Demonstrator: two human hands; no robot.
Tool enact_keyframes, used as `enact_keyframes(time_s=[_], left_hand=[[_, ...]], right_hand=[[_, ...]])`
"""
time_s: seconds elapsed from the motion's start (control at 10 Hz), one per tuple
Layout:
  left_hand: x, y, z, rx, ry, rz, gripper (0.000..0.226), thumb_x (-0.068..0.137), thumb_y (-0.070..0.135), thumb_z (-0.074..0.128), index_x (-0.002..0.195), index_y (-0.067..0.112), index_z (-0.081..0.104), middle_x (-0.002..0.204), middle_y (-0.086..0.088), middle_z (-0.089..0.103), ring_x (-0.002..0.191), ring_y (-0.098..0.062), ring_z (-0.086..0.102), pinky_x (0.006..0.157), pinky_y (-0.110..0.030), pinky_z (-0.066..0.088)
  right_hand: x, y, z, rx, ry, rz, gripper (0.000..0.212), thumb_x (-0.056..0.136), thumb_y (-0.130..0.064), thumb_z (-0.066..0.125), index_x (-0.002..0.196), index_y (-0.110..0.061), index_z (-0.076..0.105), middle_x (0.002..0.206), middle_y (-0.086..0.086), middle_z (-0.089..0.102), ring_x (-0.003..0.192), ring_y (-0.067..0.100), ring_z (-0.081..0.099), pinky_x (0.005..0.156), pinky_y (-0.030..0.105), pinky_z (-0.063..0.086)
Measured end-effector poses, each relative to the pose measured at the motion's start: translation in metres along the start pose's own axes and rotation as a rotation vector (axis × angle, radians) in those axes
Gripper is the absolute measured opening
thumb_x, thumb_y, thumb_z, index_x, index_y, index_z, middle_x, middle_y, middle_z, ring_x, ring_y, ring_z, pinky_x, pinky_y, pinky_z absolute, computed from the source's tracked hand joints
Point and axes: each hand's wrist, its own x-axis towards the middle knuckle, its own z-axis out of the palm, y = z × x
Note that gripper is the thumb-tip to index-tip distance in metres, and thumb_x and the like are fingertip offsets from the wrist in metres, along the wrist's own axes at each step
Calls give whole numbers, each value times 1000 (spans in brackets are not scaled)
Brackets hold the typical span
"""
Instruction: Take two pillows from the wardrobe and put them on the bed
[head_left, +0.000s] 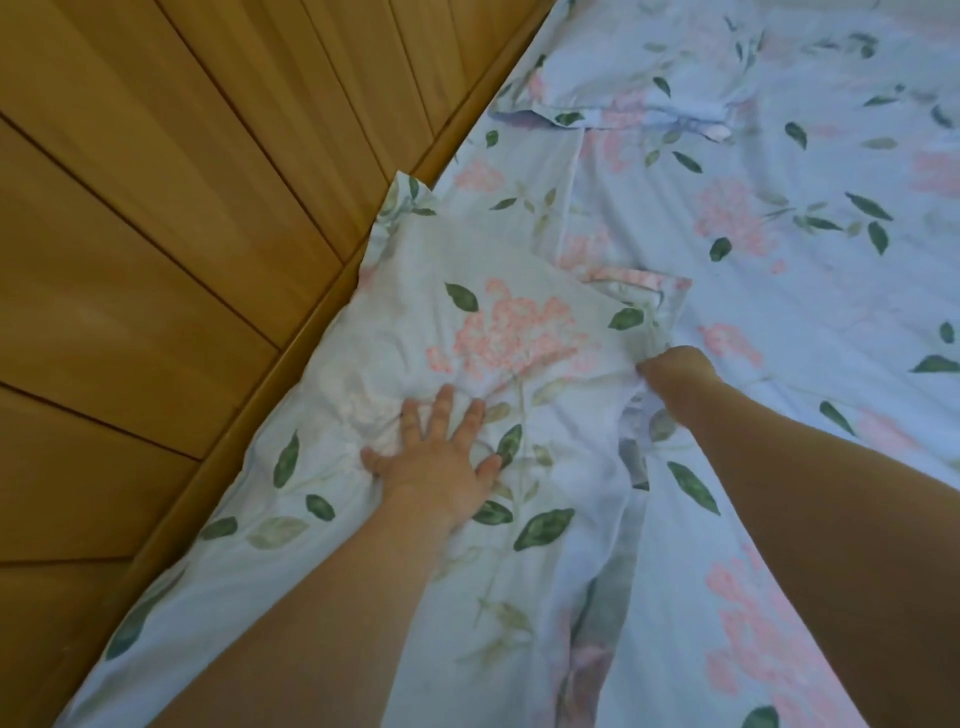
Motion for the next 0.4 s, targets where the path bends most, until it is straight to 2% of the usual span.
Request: enact_keyframes(time_s=[0.1, 0.2, 0.3, 0.4], left_hand=[[-5, 7, -16, 1, -27, -5, 69, 89, 70, 19, 144, 48, -16, 155, 14, -28, 144, -28, -19, 102, -76, 6], [-30, 17, -45, 24, 32, 42, 65, 94, 59, 22, 150, 38, -3, 161, 7, -9, 146, -30, -7, 110, -68, 5], [-62, 15, -72, 6, 115, 73, 65, 96, 55, 21, 151, 29, -2, 161, 2, -1, 147, -29, -3, 114, -60, 5], [-108, 15, -105, -60, 201, 139, 65, 97, 53, 21, 151, 26, -1, 161, 1, 2, 147, -27, -1, 115, -56, 7]], right_hand=[[-29, 12, -2, -59, 144, -105, 37, 85, -24, 50, 117, -7, 54, 120, 17, 54, 109, 38, 54, 94, 43, 46], [-80, 15, -20, 20, 82, -232, 49, 89, -25, 52, 134, -8, 44, 139, 15, 47, 123, 35, 49, 102, 42, 41], [-134, 11, -43, -5, 2, -363, 55, 94, -24, 49, 144, -8, 32, 152, 11, 34, 138, 27, 35, 112, 39, 29], [-193, 2, -79, -93, -17, -426, 56, 96, -25, 45, 147, -8, 26, 155, 9, 27, 143, 24, 26, 116, 37, 23]])
